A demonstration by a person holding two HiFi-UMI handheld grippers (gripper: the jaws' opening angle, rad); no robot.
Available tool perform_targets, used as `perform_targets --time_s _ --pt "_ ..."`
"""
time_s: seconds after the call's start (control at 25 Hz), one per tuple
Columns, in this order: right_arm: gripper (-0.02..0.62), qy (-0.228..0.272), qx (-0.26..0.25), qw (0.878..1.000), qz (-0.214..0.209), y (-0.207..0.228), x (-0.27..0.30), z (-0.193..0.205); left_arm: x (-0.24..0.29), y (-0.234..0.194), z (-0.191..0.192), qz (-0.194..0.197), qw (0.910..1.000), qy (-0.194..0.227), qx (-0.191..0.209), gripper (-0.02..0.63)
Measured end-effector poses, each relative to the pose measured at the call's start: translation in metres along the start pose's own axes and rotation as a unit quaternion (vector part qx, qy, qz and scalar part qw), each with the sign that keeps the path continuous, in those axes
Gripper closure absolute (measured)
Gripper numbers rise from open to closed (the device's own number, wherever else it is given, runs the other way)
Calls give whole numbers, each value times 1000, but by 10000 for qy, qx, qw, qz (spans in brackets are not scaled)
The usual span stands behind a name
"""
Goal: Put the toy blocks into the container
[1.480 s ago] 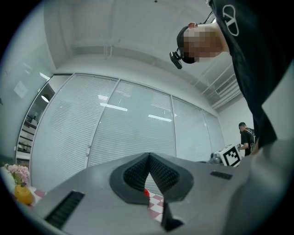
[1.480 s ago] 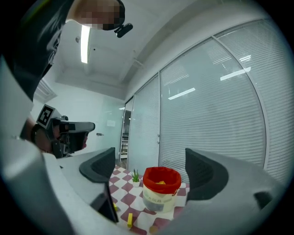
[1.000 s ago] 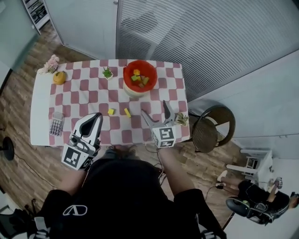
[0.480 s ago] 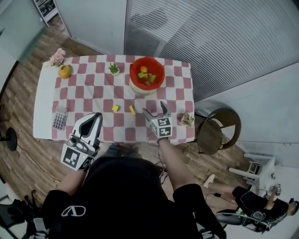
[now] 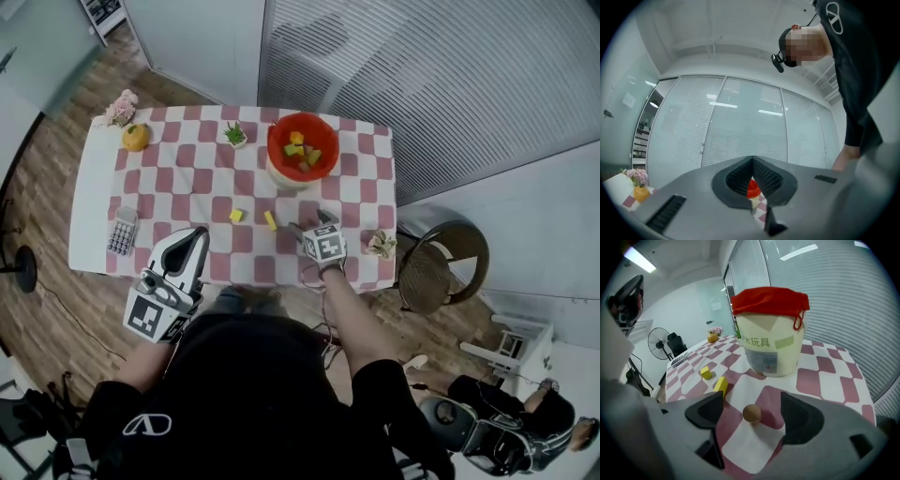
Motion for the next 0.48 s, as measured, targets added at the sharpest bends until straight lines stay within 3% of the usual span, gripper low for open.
perform_targets --time_s 0.24,0.48 --pt "262 -790 25 9964 -304 2 21 11 -2 -3 2 -45 10000 -8 23 600" --pt "404 -1239 -143 9916 -352 2 31 17 -4 -3 4 -55 10000 73 -5 600"
Point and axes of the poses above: the fingertips, and each gripper's own axes: x forward along the fingers, y to its right, z out of its underside, the point moved 7 cm from there along -x, backward along the fingers, and after that the axes turned 8 degrees about -y, right-handed, at the moved point
